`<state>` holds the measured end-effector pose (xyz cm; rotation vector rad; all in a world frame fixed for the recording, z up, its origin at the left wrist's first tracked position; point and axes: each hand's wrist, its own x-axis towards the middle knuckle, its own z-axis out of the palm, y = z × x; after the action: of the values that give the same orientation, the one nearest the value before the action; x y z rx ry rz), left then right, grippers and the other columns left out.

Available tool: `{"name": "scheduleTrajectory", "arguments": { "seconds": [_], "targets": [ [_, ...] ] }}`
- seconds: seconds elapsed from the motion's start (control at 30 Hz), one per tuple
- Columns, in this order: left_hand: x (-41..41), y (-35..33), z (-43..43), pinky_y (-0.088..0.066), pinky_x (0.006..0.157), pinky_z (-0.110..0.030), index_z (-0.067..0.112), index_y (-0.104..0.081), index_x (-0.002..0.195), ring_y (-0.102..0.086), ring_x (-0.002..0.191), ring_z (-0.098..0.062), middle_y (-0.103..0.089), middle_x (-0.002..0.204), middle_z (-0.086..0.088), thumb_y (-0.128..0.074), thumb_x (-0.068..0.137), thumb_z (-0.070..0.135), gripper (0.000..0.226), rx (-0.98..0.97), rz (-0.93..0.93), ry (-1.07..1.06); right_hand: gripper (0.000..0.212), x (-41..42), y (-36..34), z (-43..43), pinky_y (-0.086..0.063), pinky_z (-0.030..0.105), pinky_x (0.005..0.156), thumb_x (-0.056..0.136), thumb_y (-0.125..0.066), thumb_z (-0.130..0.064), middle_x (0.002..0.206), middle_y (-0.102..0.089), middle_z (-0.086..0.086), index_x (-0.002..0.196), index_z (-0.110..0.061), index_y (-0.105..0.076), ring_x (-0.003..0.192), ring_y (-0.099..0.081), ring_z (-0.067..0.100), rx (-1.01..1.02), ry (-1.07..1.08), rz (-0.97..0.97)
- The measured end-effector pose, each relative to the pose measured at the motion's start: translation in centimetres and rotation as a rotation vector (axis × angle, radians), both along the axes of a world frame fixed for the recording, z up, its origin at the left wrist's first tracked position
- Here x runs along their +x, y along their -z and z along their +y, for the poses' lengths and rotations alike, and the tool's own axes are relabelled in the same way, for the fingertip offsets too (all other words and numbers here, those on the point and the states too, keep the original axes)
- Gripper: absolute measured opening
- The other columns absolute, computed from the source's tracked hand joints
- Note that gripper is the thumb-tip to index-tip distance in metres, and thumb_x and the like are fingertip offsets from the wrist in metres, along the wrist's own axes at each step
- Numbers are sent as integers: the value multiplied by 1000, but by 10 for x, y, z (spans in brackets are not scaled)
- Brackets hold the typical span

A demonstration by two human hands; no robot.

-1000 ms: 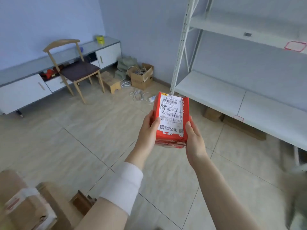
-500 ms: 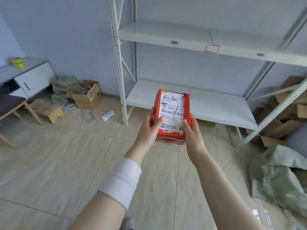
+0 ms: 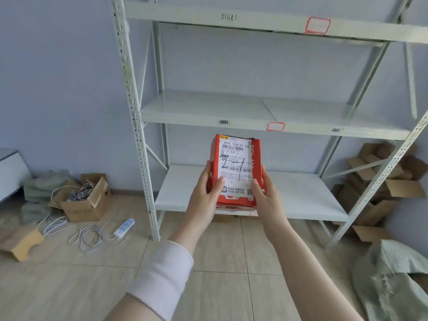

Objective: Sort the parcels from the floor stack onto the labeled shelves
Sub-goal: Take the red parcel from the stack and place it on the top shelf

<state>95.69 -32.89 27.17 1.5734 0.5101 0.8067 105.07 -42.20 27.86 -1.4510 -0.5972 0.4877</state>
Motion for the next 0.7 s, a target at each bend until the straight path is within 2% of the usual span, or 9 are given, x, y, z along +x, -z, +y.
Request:
{"name": "scheduleTrajectory", "arguments": {
  "seconds": [0.1,0.2,0.27,0.33,0.47,0.53,0.6,0.7],
  "targets": [
    [26,-14,30,-39,96,-19,34,-24,145,-50,106,7,-44,119,29,-46,97,30,53,22,-29,21,49,23,-13,29,-49,20,86,100,-38,-18,130,-53,-4,146,-28,-25,108,-56,11,24,33,-31],
    [54,-34,60,-42,89,-11,34,-22,146,-48,111,1,-42,122,26,-44,97,31,54,70,-46,38,49,51,-32,57,-47,31,97,100,-39,-18,133,-53,-2,146,-29,-26,114,-56,14,63,55,-61],
    [76,-49,79,-44,76,-1,35,-22,146,-49,112,0,-43,123,24,-43,97,32,53,112,-56,32,48,71,-47,75,-48,27,93,100,-38,-18,131,-54,-4,146,-30,-26,112,-56,12,102,42,-82],
    [97,-66,97,-43,71,1,33,-22,146,-47,111,1,-42,125,23,-44,97,33,54,145,-68,13,48,91,-64,92,-48,21,88,100,-38,-17,129,-55,-5,145,-28,-28,110,-56,10,133,33,-122],
    [138,-108,133,-41,71,6,29,-23,147,-45,112,2,-40,125,23,-45,97,29,54,231,-132,-5,49,132,-104,128,-45,25,96,100,-37,-14,138,-49,-2,146,-25,-26,116,-52,10,211,39,-192],
    [154,-127,152,-41,73,5,28,-24,147,-46,112,2,-41,125,23,-45,96,28,55,257,-171,-17,49,149,-123,148,-48,17,88,100,-37,-13,134,-50,-4,146,-24,-25,108,-53,5,251,21,-218],
    [167,-146,173,-42,77,3,28,-24,147,-47,111,3,-42,125,23,-46,96,28,55,289,-206,-21,49,163,-142,169,-49,9,78,100,-38,-13,126,-51,-9,146,-24,-25,96,-55,-5,282,13,-244],
    [183,-174,207,-43,88,-8,28,-22,147,-47,116,1,-41,127,23,-46,96,29,56,337,-240,-23,50,182,-169,202,-48,13,84,100,-39,-15,126,-51,-13,146,-25,-24,97,-55,-4,325,13,-286]
  ]
}}
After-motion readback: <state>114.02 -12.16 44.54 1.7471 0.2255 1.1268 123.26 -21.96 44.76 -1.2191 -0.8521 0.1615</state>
